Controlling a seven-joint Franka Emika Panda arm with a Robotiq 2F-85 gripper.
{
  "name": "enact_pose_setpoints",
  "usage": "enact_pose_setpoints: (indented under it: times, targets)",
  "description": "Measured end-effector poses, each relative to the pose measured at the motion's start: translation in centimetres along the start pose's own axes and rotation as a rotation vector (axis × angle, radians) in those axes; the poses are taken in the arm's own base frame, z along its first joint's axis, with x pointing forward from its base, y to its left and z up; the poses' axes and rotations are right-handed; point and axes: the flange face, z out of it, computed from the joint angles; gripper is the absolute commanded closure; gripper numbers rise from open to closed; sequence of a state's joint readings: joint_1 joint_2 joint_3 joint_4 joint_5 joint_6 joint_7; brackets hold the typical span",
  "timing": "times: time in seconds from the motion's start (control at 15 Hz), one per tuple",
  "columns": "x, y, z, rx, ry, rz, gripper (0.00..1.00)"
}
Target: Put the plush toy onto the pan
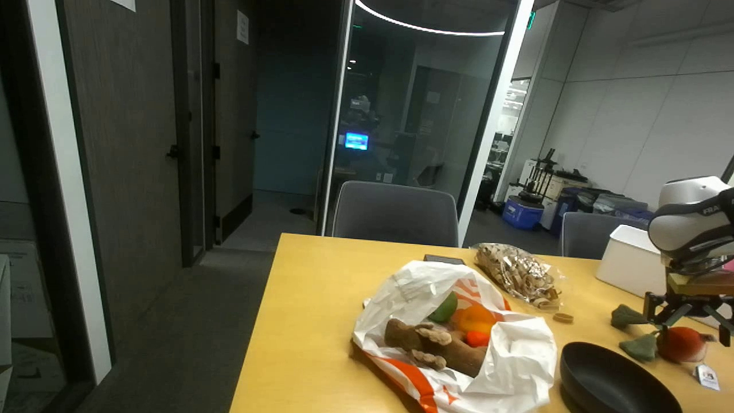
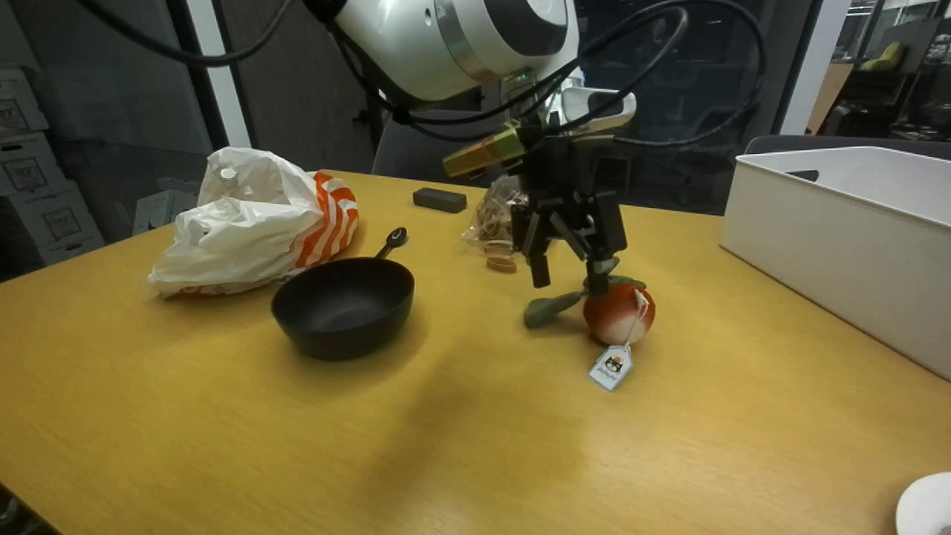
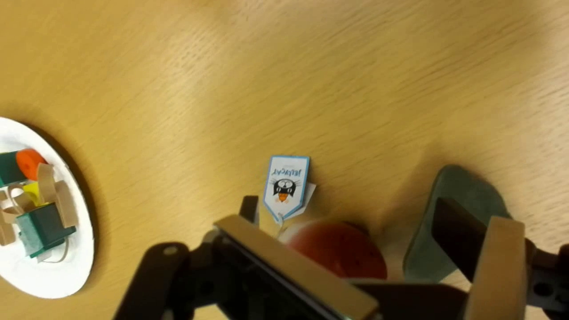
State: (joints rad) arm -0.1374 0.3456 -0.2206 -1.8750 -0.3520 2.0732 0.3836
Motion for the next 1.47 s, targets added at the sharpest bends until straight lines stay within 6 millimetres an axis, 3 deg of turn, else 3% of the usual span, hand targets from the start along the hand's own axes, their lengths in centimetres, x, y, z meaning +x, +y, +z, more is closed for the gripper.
enact_pose_setpoints:
  times: [0.2, 0.47, 0.6, 0.87, 1.13, 1.27, 1.47]
  targets:
    - [2.4, 0.7, 1.1, 0.007, 0.050, 0.026, 0.00]
    - [5.3, -1.2, 2.9, 0.032, 0.155, 0.015, 0.00]
    - [6.3, -2.0, 3.9, 0.017, 0.180, 0.019, 0.27]
    - [7.6, -2.0, 5.0, -0.012, 0.195, 0.031, 0.58]
    - [8.2, -1.5, 4.3, -0.022, 0.208, 0.044, 0.87]
    - [8.3, -1.3, 3.8, -0.033, 0.199, 0.048, 0.95]
    - [8.0, -1.1, 2.7, -0.054, 0.160, 0.053, 0.94]
